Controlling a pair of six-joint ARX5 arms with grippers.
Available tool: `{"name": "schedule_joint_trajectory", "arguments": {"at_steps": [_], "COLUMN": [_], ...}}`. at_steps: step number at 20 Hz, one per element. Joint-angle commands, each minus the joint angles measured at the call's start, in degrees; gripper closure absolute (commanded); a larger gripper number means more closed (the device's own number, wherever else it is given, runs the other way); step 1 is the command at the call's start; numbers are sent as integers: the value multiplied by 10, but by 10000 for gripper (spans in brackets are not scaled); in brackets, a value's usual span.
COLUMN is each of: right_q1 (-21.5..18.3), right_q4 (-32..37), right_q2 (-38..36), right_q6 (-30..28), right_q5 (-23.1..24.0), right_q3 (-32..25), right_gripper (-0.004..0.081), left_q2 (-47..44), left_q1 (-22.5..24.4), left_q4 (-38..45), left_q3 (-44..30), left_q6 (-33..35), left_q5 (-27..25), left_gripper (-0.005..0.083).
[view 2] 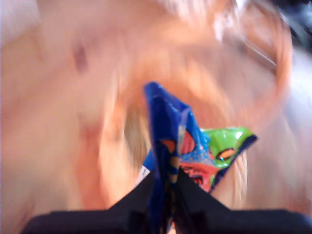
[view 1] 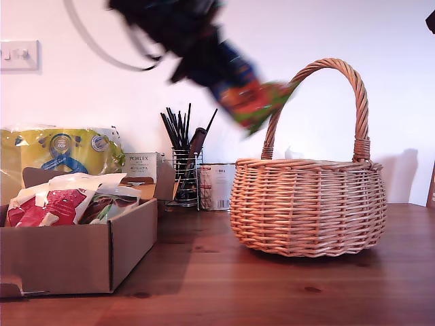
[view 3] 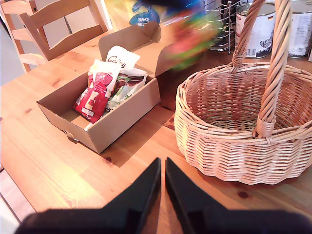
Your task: Move the bags of Easter eggs from the cardboard box on the left into the woven basket on the right side.
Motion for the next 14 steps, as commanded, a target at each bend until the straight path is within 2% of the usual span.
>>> {"name": "schedule_joint_trajectory", "arguments": {"at_steps": [1, 8, 14], "right_q1": [2, 2, 2], "right_q4": [2, -1, -1], "right_q2": [2, 2, 2], "right_q6": [-2, -2, -2], "right_q5": [-2, -2, -2], "right_q3": [9, 9, 9], "right_gripper": [782, 782, 783], "left_q2": [24, 85, 101], "left_q1": [-14, -59, -76], "left_q4": [30, 56, 40], "left_q3": [3, 3, 3], "left_q6": [-13, -20, 19], "left_q5": [-24, -112, -128], "left_gripper": [796, 796, 796]}}
